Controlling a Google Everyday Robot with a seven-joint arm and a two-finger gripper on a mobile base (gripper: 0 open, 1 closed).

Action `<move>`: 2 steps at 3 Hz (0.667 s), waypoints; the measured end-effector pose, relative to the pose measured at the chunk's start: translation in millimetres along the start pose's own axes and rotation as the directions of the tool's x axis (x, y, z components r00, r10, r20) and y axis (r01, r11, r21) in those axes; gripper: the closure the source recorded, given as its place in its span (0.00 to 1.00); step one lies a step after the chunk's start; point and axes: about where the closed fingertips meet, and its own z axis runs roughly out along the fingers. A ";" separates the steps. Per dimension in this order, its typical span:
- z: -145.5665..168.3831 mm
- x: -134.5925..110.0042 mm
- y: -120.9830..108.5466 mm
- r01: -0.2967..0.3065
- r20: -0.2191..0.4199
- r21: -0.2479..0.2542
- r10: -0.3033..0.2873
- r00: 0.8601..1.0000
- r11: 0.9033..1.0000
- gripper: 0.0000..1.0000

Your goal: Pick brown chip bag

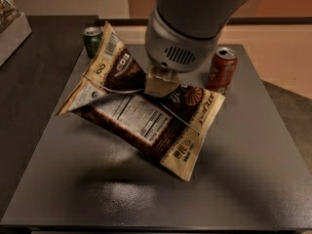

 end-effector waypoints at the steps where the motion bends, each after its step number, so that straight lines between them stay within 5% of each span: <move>1: -40.0 -5.7 -9.9 0.029 0.037 0.037 -0.030 0.999 0.999 1.00; 2: -78.3 -15.5 -15.6 0.077 0.066 0.075 -0.082 0.994 0.994 1.00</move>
Offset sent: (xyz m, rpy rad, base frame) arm 0.0081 -0.0195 0.0798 0.0335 -0.0670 0.0921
